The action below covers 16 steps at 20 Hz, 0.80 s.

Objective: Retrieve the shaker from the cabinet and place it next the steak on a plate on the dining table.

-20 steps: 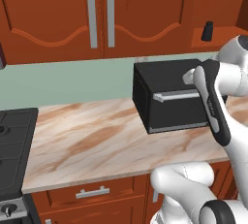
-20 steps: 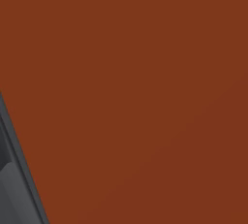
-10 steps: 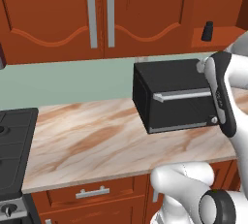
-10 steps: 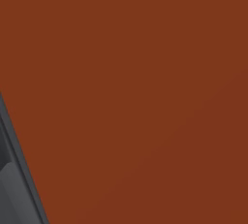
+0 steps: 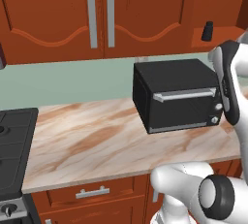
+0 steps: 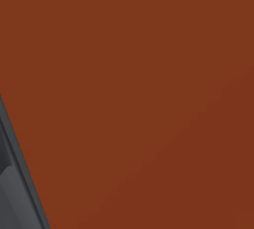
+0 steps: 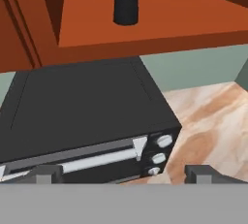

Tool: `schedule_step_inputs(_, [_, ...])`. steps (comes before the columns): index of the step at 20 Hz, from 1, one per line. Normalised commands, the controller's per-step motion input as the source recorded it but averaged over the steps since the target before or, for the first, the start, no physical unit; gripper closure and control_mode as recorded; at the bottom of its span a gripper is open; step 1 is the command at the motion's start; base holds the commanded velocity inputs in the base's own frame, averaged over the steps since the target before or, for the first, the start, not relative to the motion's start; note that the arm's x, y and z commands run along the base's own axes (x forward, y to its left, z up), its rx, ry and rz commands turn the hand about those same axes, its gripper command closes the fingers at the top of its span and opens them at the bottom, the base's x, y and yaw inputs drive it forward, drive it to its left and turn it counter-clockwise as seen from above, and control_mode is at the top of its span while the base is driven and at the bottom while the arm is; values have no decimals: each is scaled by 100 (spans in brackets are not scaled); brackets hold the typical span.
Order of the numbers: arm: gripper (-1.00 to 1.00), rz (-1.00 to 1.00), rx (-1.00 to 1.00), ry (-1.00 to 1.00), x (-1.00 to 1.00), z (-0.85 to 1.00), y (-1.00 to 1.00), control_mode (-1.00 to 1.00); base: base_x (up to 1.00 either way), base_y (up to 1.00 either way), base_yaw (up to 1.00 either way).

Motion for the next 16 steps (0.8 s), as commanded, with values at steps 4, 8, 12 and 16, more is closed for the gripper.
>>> schedule_step_inputs(4, [-100,0,0,-20,0,1,-19,-100,0,0,0])
schedule_step_inputs(8, [-100,1,0,-18,0,0,-3,-100,0,0,0])
schedule_step_inputs(12, [-100,1,0,-15,11,0,0,-100,0,0,0])
schedule_step_inputs(16, [-100,1,-3,-7,3,5,0,-100,0,0,0])
